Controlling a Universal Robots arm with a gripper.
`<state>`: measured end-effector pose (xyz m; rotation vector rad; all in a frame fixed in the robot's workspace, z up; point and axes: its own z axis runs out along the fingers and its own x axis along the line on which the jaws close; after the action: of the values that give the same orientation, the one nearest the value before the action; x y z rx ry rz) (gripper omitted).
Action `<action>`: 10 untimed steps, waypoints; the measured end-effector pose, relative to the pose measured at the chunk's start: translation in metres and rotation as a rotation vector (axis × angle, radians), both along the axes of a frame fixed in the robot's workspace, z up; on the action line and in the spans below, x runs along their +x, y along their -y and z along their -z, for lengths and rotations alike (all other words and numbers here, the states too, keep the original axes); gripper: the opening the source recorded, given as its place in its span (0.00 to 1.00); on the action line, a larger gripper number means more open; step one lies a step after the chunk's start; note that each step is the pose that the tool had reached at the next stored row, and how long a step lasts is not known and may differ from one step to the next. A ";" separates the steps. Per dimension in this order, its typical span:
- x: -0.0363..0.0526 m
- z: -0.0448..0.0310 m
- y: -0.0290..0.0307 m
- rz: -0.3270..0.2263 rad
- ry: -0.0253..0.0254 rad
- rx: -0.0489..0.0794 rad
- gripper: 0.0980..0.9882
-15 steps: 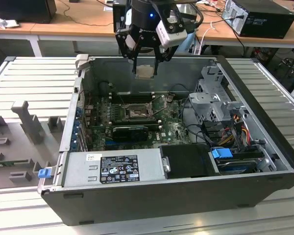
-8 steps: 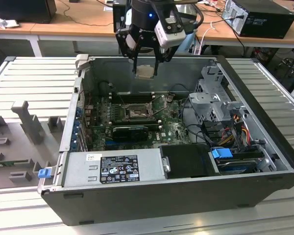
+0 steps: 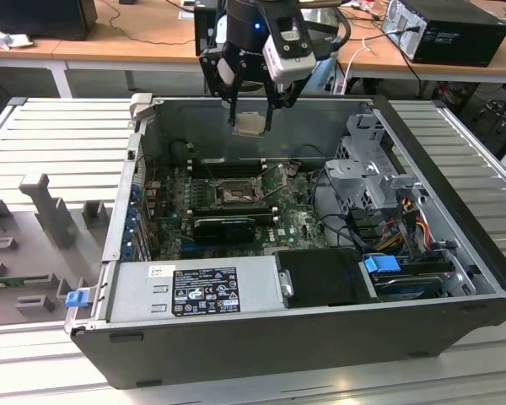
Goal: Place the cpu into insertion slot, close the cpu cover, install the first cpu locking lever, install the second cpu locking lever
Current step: 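Place the cpu into insertion slot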
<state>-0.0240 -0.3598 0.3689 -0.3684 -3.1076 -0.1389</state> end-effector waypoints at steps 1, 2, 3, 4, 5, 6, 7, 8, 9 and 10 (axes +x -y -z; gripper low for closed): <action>0.0000 0.0000 0.0000 0.006 0.0000 0.000 0.48; 0.0000 0.0000 0.0000 0.013 -0.0001 0.000 0.48; 0.0000 0.0000 0.0000 0.021 0.0000 0.000 0.48; 0.0000 0.0000 0.0000 0.029 0.0000 0.000 0.48; 0.0000 0.0000 0.0000 0.048 0.0000 0.000 0.48; 0.0000 0.0000 0.0000 0.059 0.0000 0.000 0.48; 0.0000 0.0000 0.0000 0.065 -0.0001 0.000 0.48; 0.0000 0.0000 0.0000 0.071 0.0000 0.000 0.48; 0.0000 0.0000 0.0000 0.078 0.0000 0.000 0.48; 0.0000 0.0001 0.0000 0.083 0.0000 0.000 0.48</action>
<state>-0.0240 -0.3598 0.3689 -0.4974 -3.0932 -0.1396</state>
